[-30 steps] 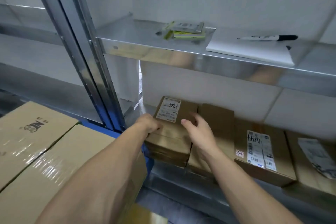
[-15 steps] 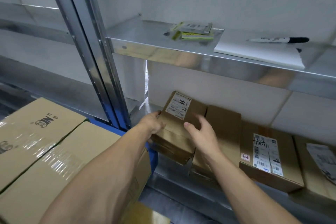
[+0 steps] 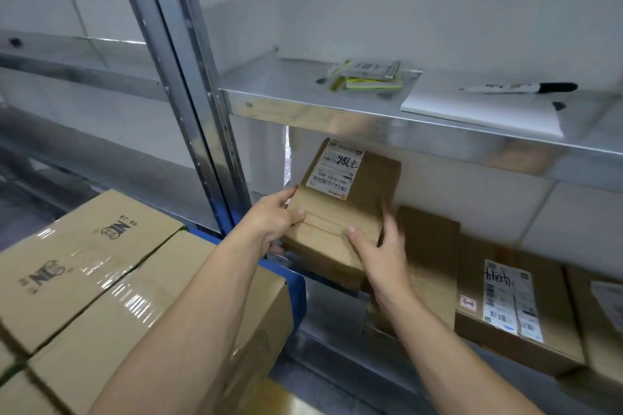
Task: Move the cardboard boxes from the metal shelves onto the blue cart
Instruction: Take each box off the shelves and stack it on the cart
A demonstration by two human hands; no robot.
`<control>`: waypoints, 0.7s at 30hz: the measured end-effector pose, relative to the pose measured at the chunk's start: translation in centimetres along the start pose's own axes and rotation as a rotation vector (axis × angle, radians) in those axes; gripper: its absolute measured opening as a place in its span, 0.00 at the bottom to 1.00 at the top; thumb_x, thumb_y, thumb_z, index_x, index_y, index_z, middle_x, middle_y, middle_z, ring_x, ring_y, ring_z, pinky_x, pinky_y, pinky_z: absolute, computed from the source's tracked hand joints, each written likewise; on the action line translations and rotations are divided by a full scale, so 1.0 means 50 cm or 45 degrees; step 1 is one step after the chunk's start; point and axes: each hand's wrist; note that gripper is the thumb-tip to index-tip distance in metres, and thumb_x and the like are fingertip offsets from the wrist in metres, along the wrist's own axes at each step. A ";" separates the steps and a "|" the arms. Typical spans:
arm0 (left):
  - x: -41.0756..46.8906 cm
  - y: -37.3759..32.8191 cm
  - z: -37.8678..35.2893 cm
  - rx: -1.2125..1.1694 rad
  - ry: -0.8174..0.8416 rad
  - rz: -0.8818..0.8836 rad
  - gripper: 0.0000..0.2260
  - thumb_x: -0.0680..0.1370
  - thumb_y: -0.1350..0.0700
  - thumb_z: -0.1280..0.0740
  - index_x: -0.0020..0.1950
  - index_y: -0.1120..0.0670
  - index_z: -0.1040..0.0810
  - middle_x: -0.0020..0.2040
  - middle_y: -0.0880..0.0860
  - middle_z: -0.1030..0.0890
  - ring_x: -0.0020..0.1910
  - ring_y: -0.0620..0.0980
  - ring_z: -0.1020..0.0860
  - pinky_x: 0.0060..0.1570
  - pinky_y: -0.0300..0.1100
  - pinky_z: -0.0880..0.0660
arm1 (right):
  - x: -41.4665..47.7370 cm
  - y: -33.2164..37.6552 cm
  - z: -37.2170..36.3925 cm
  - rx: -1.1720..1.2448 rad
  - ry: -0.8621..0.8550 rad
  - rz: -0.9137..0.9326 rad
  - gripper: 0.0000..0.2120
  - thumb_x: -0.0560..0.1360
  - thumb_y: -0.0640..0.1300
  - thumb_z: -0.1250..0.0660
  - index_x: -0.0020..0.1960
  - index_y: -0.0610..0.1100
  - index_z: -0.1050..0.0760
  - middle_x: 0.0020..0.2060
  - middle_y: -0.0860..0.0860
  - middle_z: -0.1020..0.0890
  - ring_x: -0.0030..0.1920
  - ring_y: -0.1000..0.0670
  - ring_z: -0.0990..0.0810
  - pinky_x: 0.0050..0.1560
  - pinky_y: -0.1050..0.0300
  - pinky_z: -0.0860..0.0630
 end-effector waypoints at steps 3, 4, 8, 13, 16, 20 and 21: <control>-0.030 0.000 0.009 -0.047 -0.018 -0.057 0.25 0.81 0.57 0.34 0.74 0.38 0.33 0.55 0.43 0.19 0.45 0.52 0.19 0.37 0.49 0.20 | -0.015 0.005 -0.007 0.125 0.045 0.016 0.41 0.66 0.63 0.28 0.75 0.66 0.41 0.73 0.52 0.32 0.69 0.50 0.29 0.70 0.43 0.30; -0.042 0.001 0.008 -0.056 -0.024 -0.081 0.25 0.81 0.56 0.34 0.74 0.37 0.34 0.56 0.41 0.19 0.46 0.51 0.19 0.40 0.50 0.19 | -0.020 0.005 -0.008 0.167 0.046 0.034 0.40 0.68 0.59 0.27 0.75 0.65 0.41 0.71 0.53 0.29 0.68 0.52 0.27 0.70 0.44 0.30; -0.090 0.019 -0.005 -0.074 -0.031 -0.202 0.25 0.81 0.56 0.34 0.73 0.35 0.34 0.56 0.36 0.19 0.45 0.43 0.20 0.36 0.41 0.25 | -0.037 0.001 0.008 0.303 0.022 0.131 0.37 0.75 0.40 0.28 0.76 0.60 0.39 0.65 0.60 0.25 0.64 0.58 0.25 0.69 0.52 0.29; -0.144 0.057 -0.031 -0.155 -0.048 -0.407 0.25 0.79 0.58 0.31 0.72 0.37 0.30 0.59 0.37 0.18 0.50 0.38 0.21 0.48 0.37 0.24 | -0.077 0.003 0.051 0.383 0.072 0.195 0.37 0.76 0.35 0.30 0.76 0.59 0.40 0.61 0.70 0.29 0.58 0.70 0.25 0.53 0.72 0.27; -0.179 0.076 -0.047 -0.117 -0.078 -0.493 0.28 0.76 0.53 0.28 0.72 0.34 0.32 0.61 0.36 0.20 0.61 0.42 0.22 0.65 0.49 0.27 | -0.100 0.000 0.076 0.448 0.089 0.237 0.36 0.76 0.35 0.30 0.76 0.59 0.40 0.62 0.70 0.29 0.60 0.69 0.25 0.57 0.70 0.27; -0.241 0.070 -0.070 -0.118 -0.153 -0.603 0.28 0.77 0.53 0.28 0.74 0.36 0.33 0.60 0.32 0.21 0.59 0.35 0.23 0.62 0.40 0.26 | -0.125 0.001 0.119 0.467 0.129 0.295 0.36 0.76 0.38 0.29 0.74 0.63 0.40 0.63 0.68 0.28 0.64 0.62 0.25 0.65 0.57 0.27; -0.258 0.068 -0.079 -0.121 -0.165 -0.619 0.29 0.77 0.54 0.28 0.74 0.36 0.33 0.59 0.32 0.21 0.58 0.33 0.23 0.59 0.35 0.26 | -0.130 0.003 0.132 0.467 0.146 0.312 0.36 0.76 0.38 0.29 0.75 0.64 0.40 0.64 0.68 0.28 0.65 0.62 0.25 0.65 0.56 0.27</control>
Point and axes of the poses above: each hand's wrist, its own x-axis towards the middle knuckle, its own z-axis out of the back of the hand, y = z × x
